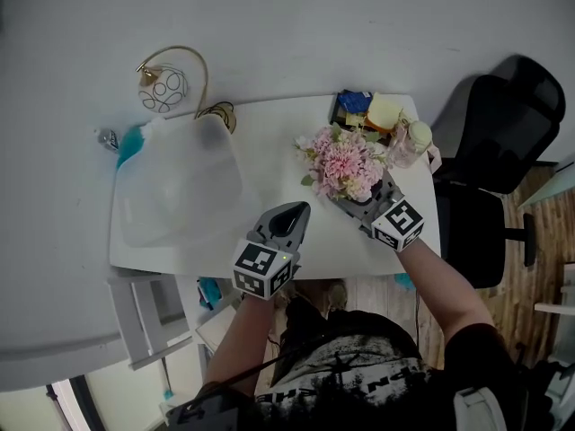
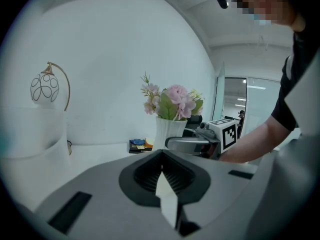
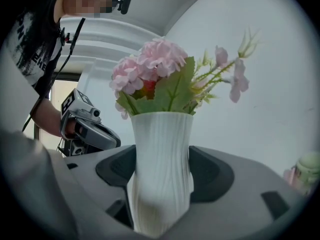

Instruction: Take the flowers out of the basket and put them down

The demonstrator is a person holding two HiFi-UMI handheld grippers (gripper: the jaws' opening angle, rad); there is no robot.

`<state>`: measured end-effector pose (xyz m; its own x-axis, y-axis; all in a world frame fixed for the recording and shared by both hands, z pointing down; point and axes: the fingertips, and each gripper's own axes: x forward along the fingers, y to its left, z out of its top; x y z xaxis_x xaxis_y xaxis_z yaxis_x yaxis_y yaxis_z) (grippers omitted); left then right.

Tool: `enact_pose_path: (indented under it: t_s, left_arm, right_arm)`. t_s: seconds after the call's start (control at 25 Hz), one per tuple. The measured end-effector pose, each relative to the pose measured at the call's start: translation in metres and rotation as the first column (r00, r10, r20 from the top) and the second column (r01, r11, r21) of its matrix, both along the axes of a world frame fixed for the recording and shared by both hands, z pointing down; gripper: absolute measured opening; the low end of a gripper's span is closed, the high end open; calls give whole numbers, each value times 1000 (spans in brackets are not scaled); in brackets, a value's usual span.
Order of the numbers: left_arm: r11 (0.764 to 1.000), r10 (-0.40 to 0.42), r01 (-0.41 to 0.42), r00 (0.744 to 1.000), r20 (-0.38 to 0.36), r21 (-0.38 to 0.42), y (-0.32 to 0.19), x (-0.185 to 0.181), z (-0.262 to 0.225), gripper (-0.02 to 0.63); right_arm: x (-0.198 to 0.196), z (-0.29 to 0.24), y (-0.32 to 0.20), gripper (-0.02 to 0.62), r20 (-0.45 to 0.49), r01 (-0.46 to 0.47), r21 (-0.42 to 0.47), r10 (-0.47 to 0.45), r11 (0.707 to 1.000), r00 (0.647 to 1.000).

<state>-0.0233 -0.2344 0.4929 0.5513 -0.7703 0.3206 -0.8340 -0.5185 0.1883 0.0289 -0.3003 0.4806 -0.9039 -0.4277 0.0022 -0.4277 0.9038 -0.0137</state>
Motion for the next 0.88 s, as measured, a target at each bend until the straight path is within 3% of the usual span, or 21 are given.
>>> enact_pose_path:
  t_s: [0.56,0.88]
  left_arm:
    - [998,32,-32,999,15,-53,3,18,27,12]
    - [996,58,-57,998,7,-71,1,26,35,12]
  right_arm:
    - [19,38,10,322,16,-65,-35,66,997,998]
    - [21,38,19,322,6,-71,-3,71,997,997]
